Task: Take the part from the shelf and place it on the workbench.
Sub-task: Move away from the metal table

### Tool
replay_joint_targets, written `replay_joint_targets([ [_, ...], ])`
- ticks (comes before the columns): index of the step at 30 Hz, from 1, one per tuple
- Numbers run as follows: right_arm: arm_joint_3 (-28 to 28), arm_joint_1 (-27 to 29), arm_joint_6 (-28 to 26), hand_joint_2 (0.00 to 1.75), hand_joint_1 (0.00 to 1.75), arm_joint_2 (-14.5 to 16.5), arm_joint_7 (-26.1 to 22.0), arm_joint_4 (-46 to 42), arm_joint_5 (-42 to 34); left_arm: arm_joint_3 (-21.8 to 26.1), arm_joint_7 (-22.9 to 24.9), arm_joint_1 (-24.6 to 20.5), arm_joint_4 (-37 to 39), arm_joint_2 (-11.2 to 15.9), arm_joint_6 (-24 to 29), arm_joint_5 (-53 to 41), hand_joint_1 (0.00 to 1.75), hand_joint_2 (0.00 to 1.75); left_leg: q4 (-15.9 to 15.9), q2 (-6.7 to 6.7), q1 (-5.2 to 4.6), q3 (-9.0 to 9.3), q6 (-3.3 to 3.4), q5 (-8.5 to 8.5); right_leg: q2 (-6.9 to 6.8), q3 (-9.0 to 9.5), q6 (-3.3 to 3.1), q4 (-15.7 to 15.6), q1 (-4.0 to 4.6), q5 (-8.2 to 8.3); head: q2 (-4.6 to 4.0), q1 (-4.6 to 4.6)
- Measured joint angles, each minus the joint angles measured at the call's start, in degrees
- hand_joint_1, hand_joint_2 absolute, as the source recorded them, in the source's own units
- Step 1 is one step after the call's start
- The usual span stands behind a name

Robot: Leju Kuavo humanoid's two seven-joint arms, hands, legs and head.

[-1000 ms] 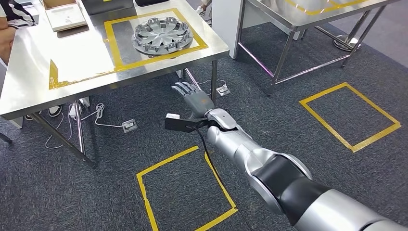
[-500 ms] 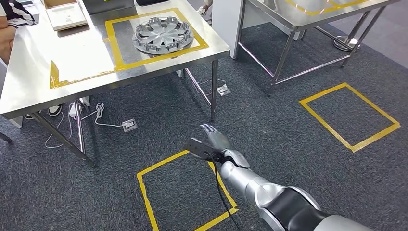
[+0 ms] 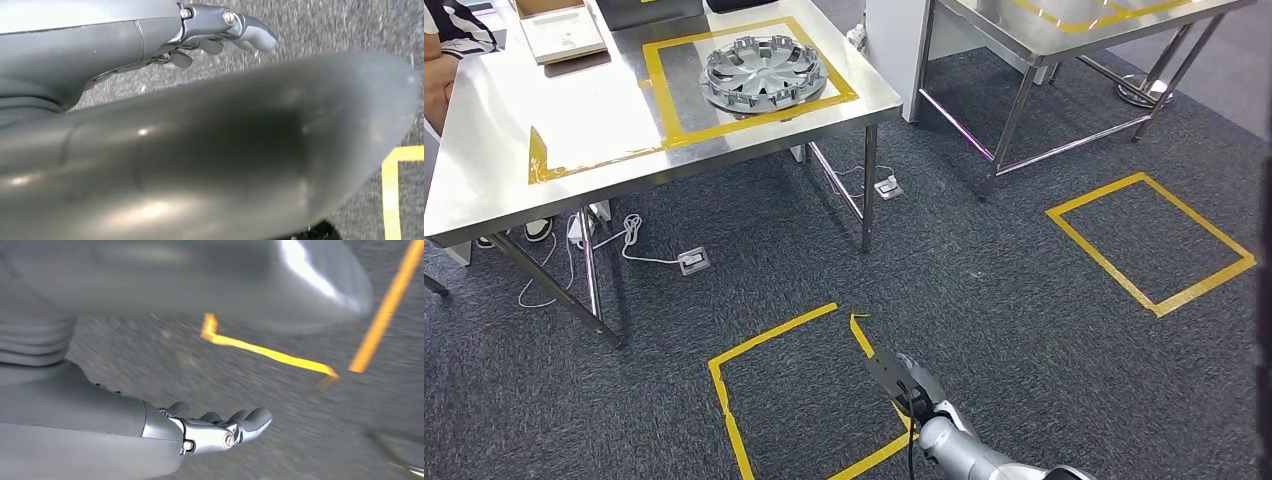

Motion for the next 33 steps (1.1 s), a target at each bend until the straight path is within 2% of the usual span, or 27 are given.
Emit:
replay_joint_targets([
  [11,-4.1,12.1,0.7,0.00,0.00,-0.3,4.1,-0.6,-13.2,-9.1,2.3,2.9,-2.2,1.5,-5.6,10.7,0.00,0.00,0.0,-0.03,-0.01,-0.01,0.05,-0.19,-0.07,0.05,0.08,0.0,-0.01,-0.16,0.00,0.00],
  [17,-6.0,16.5,1.0,0.00,0.00,-0.3,6.0,-0.7,-19.5,-12.7,3.3,4.0,-3.0,2.1,-8.2,15.9,0.00,0.00,0.0,-0.05,-0.01,0.00,0.06,-0.25,-0.09,0.09,0.10,0.0,-0.01,-0.20,0.00,0.00],
  [22,-6.6,17.4,1.1,0.00,0.00,-0.4,6.2,-0.7,-20.3,-13.8,3.5,4.1,-3.3,2.3,-8.5,16.5,0.00,0.00,0.1,-0.05,-0.02,0.00,0.13,-0.31,-0.07,0.11,0.13,0.0,-0.04,-0.19,0.00,0.01],
  [26,-7.0,18.6,1.1,0.00,0.00,-0.4,6.3,-0.6,-20.4,-14.3,3.5,3.7,-4.5,2.5,-8.6,16.5,0.00,0.00,0.5,0.04,-0.19,0.02,0.40,-0.75,0.08,0.12,0.42,0.0,-0.14,-0.29,0.00,-0.01],
  [30,-7.2,21.4,1.1,0.00,0.00,-0.3,6.4,1.9,-20.4,-14.5,3.5,1.4,-8.0,2.6,-8.6,16.5,0.00,0.00,0.8,0.01,-0.30,0.00,0.81,-1.10,0.04,0.33,0.79,0.0,-0.25,-0.49,0.00,0.00],
  [33,-7.2,24.2,1.1,0.00,0.00,-0.4,6.4,5.2,-20.4,-14.7,3.4,-1.4,-11.9,2.6,-8.6,16.5,0.00,0.00,0.6,-0.04,-0.21,0.26,1.32,-0.98,-0.01,0.66,1.32,0.1,-0.36,-0.75,0.00,0.00],
])
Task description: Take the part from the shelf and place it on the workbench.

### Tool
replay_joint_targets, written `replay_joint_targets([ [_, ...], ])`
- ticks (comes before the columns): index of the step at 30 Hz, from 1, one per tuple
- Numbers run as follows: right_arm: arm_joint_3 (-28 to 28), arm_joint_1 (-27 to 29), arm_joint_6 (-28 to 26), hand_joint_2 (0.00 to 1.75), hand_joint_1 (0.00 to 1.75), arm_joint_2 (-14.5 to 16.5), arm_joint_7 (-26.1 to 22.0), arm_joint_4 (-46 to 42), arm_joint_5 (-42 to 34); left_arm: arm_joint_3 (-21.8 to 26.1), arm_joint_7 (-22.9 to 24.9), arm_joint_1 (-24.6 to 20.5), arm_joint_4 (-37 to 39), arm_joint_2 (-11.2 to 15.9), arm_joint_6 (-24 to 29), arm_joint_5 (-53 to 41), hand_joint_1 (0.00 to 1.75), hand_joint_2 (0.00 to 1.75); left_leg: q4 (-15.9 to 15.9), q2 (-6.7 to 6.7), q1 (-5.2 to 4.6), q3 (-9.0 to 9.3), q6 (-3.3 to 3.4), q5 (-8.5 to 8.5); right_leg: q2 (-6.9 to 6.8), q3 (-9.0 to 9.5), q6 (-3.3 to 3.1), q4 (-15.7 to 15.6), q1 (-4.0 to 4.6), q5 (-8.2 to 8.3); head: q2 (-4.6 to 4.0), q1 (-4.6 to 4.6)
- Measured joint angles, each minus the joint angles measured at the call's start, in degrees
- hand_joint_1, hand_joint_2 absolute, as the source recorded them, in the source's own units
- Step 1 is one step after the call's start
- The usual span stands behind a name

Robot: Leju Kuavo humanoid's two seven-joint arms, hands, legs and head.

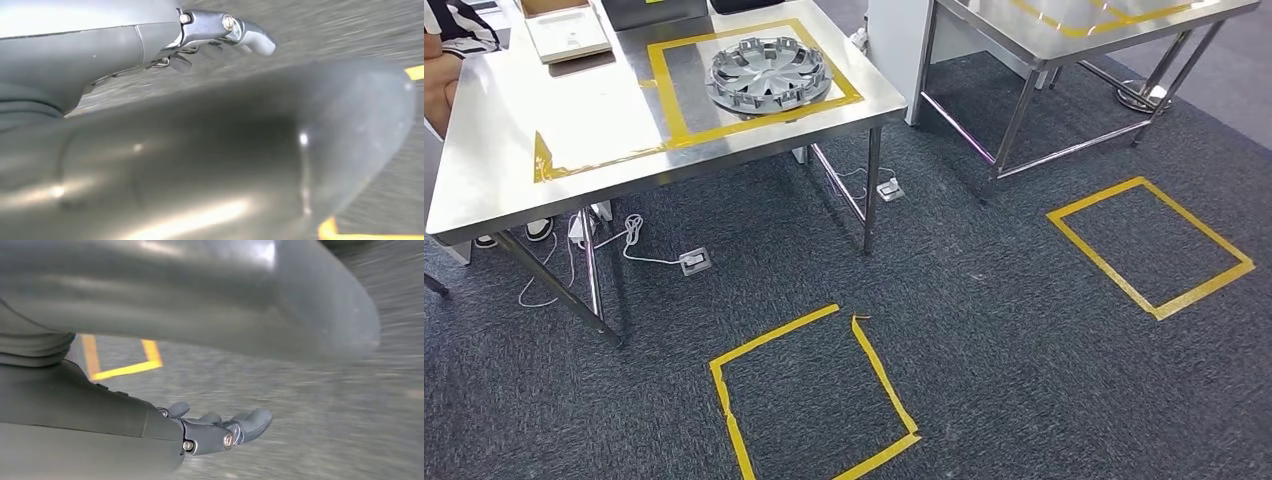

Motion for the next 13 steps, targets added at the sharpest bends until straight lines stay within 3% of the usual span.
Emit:
replay_joint_targets([
  [2,0.0,2.0,0.0,0.00,0.00,-0.1,0.0,2.4,0.0,0.0,0.0,-1.8,-2.6,0.0,0.0,0.0,0.00,0.00,-0.6,0.09,0.39,0.30,0.30,0.38,0.06,-0.70,0.49,2.5,-0.02,-2.16,0.00,0.10],
  [5,0.0,4.4,0.0,0.00,0.00,-0.3,0.0,5.4,0.0,0.0,0.0,-4.1,-5.6,0.0,0.0,0.0,0.00,0.00,-0.7,0.17,0.60,-0.01,0.39,0.57,0.10,-4.76,1.27,12.7,-0.46,-8.79,-0.01,0.25],
  [6,0.0,4.7,0.0,0.00,0.00,-0.3,0.0,6.0,0.0,0.0,0.0,-4.4,-6.1,0.0,0.0,0.0,0.00,0.00,-0.5,0.27,0.64,-0.30,0.30,0.63,0.08,-5.56,1.49,15.1,-0.66,-9.98,-0.01,0.26],
  [7,0.0,4.8,0.0,0.00,0.00,-0.3,0.0,6.2,0.0,0.0,0.0,-4.4,-6.2,0.0,0.0,0.0,0.00,0.00,-0.3,0.45,0.71,-0.63,0.16,0.71,0.04,-5.26,1.69,15.4,-0.84,-10.04,-0.01,0.27],
  [8,0.0,4.4,0.0,0.00,0.00,-0.4,0.0,6.0,0.0,0.0,0.0,-4.0,-5.9,0.0,0.0,0.0,0.00,0.00,0.0,0.76,0.83,-1.01,-0.03,0.79,-0.09,-3.76,1.87,13.4,-1.03,-9.14,0.00,0.27],
  [10,-0.1,2.4,0.0,0.00,0.00,-0.4,-0.1,4.4,0.0,-0.1,0.1,-2.1,-4.0,0.0,0.0,0.0,0.00,0.00,0.9,1.78,0.94,-1.72,-0.66,0.86,-1.45,1.05,2.11,5.9,-1.27,-6.44,0.00,0.31],
  [11,-0.1,0.9,0.0,0.00,0.00,-0.4,-0.1,2.9,0.0,-0.1,0.1,-0.7,-2.7,0.0,0.0,0.0,0.00,0.00,1.3,2.48,0.93,-1.95,-1.11,0.71,-2.37,2.67,1.95,3.1,-1.29,-5.40,0.00,0.29],
  [13,-0.1,-1.9,0.0,0.00,0.00,-0.4,-0.2,0.2,0.0,-0.1,0.2,1.8,-0.1,0.1,0.0,0.0,0.00,0.00,1.7,3.52,0.85,-1.91,-1.89,0.43,-3.41,3.29,1.28,1.5,-1.09,-4.65,0.00,0.16],
])
